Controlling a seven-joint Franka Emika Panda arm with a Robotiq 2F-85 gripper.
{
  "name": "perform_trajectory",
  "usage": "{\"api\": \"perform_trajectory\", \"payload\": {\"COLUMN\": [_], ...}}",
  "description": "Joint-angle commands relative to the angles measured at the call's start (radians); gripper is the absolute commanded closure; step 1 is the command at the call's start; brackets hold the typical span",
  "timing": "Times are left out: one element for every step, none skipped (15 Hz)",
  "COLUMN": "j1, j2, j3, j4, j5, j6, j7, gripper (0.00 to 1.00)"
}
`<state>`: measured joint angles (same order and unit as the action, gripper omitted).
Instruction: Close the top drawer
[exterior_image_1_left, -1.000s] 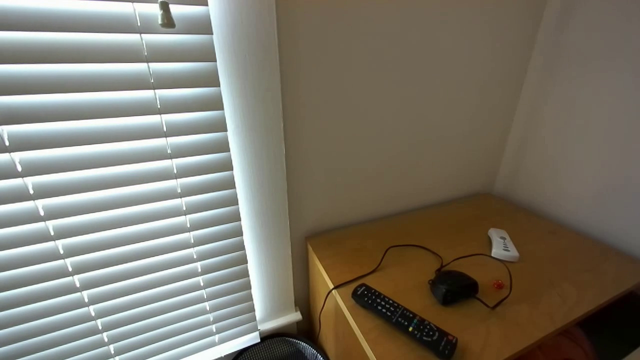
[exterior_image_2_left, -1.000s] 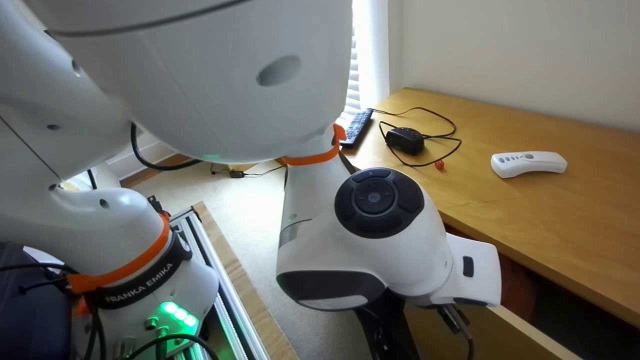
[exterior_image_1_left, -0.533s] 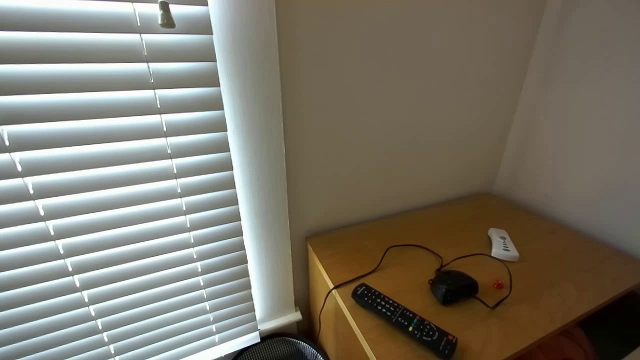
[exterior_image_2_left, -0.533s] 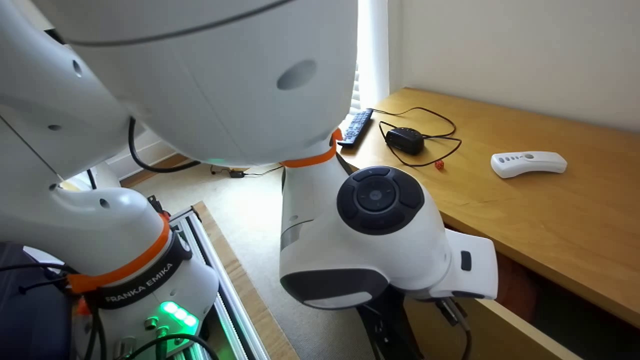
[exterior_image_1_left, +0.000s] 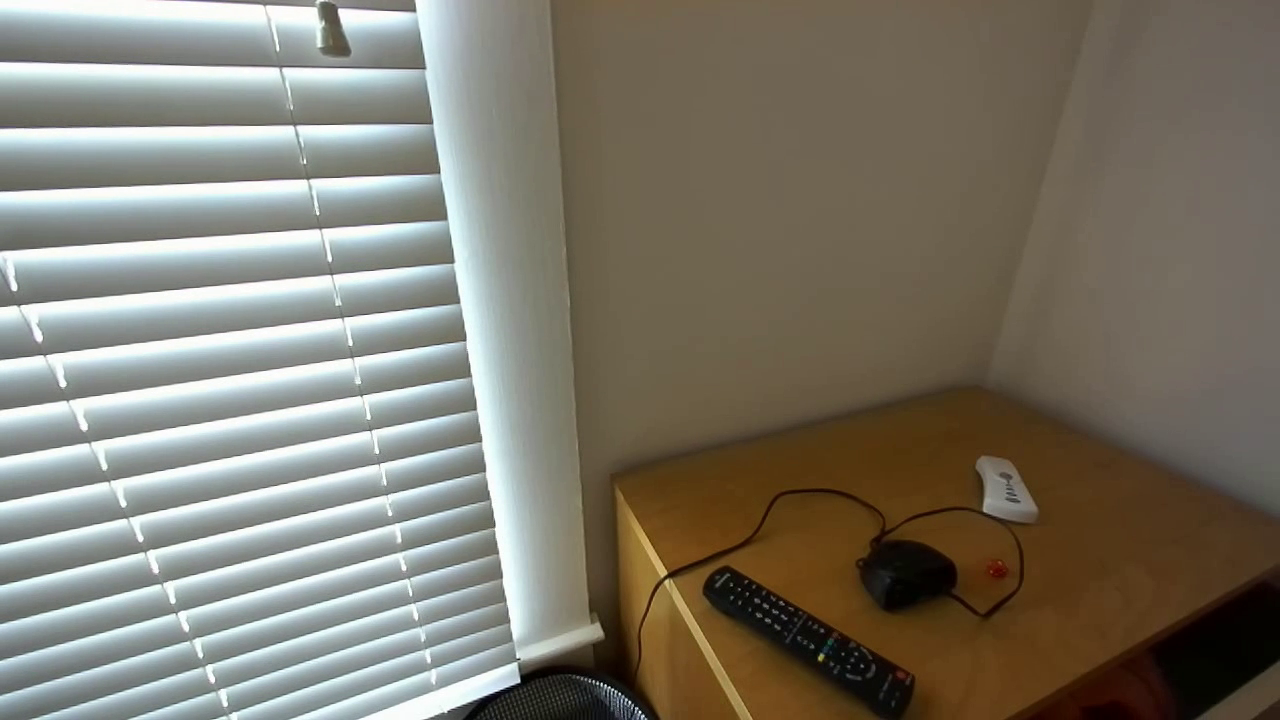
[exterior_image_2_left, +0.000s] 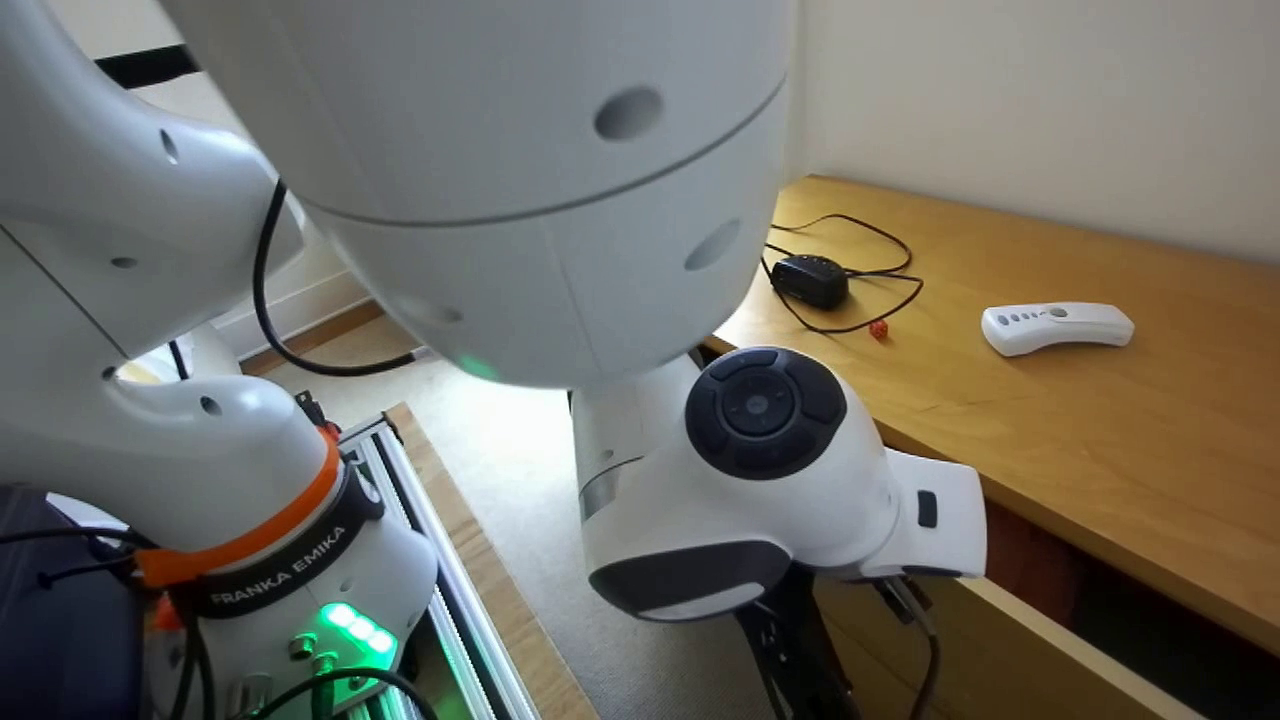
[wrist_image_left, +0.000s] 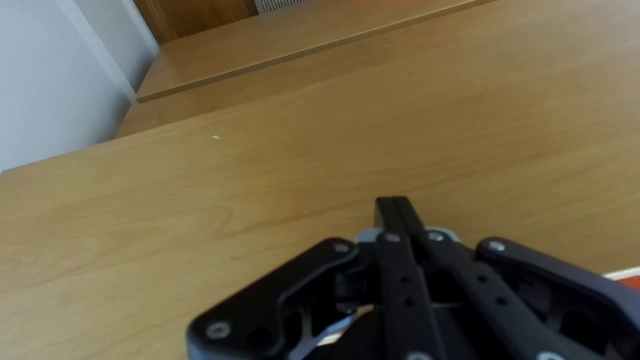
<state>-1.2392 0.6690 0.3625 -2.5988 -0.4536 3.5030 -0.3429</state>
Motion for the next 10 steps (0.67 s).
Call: {"api": "perform_trajectory", "payload": {"j1": [-0.012,-0.014,-0.015,-0.016,-0.008,-0.001,0.01,0.02,0.029,0.036], "j2": [0.105,0.122,0.143,0.163,0.182,0.199,0.213,0.226,0.24,0.249], "j3": [0.02,0.023,0.026,0.03,0.023,0.018,0.01,0.002,-0.005,-0.012], "j4": [0.055,0.063,0.072,0.08,0.091,0.1,0.11,0.121,0.135,0.145], "j5": [-0.096,-0.118,-0.142,-0.167,-0.195,-0.222,-0.25,-0.277,-0.305,-0.328], "j6": [0.088,0.108,0.143,0.167,0.199,0.224,0.249,0.27,0.292,0.306], "j7": [0.08,0.095,0.109,0.128,0.143,0.165,0.184,0.205,0.223,0.243], "gripper": [1.0,1.0,1.0,1.0,1.0,1.0,1.0,1.0,1.0,1.0]}}
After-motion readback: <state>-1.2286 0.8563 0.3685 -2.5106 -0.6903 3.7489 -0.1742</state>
